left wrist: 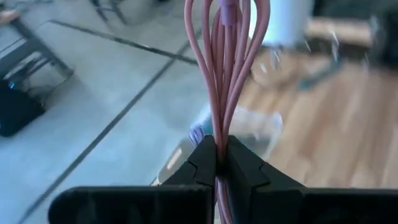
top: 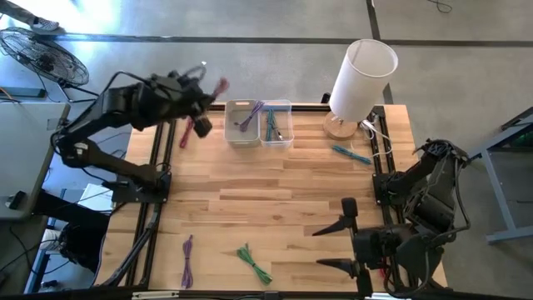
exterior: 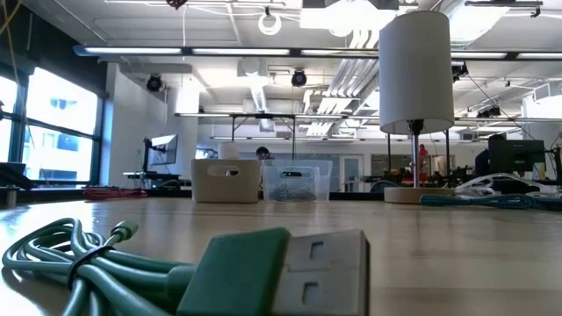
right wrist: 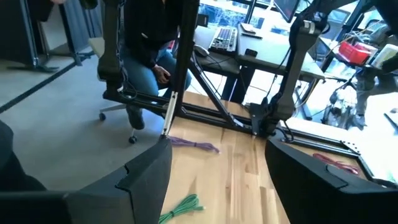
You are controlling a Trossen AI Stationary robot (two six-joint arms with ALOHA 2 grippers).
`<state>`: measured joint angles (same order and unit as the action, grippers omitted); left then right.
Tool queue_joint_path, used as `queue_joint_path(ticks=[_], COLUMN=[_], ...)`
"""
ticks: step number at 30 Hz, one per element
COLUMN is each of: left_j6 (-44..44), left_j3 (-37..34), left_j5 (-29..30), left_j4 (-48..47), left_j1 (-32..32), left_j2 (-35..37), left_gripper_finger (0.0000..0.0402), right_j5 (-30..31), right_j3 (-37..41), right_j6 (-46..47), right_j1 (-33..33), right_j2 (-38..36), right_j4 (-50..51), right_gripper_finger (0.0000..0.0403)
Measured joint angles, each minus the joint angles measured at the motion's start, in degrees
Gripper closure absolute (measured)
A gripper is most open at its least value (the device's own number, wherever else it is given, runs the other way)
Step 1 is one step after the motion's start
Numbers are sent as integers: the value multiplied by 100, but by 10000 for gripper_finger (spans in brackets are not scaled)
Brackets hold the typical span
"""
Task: Pick & Place USB Port
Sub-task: Put the pink USB cable into the gray bin
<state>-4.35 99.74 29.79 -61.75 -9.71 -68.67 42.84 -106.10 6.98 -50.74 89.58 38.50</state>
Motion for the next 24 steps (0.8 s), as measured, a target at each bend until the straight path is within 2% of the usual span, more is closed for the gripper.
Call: queue_joint_path(ticks=[5,10,17,24], left_j6=[-845,-1925,-3382,-3823], left_j3=[-562,-1718,-3568,-4748], left_j5=[409,675,415,19], left_j4=[511,1387,3618,5136], left_j1=[-301,-534,-761,-1185], left_j2=[57,55,49,49], left_gripper_finger=[392,392,392,392], right_j5=[32,31,31,30], right_j3=[0,0,0,0], right_j6=[-188,-98,276,553], right_j1=[0,0,0,0], right_j2=[0,1,0,2], right_j4=[-3,-13,-15,-13], right_gripper_finger=[151,151,151,151])
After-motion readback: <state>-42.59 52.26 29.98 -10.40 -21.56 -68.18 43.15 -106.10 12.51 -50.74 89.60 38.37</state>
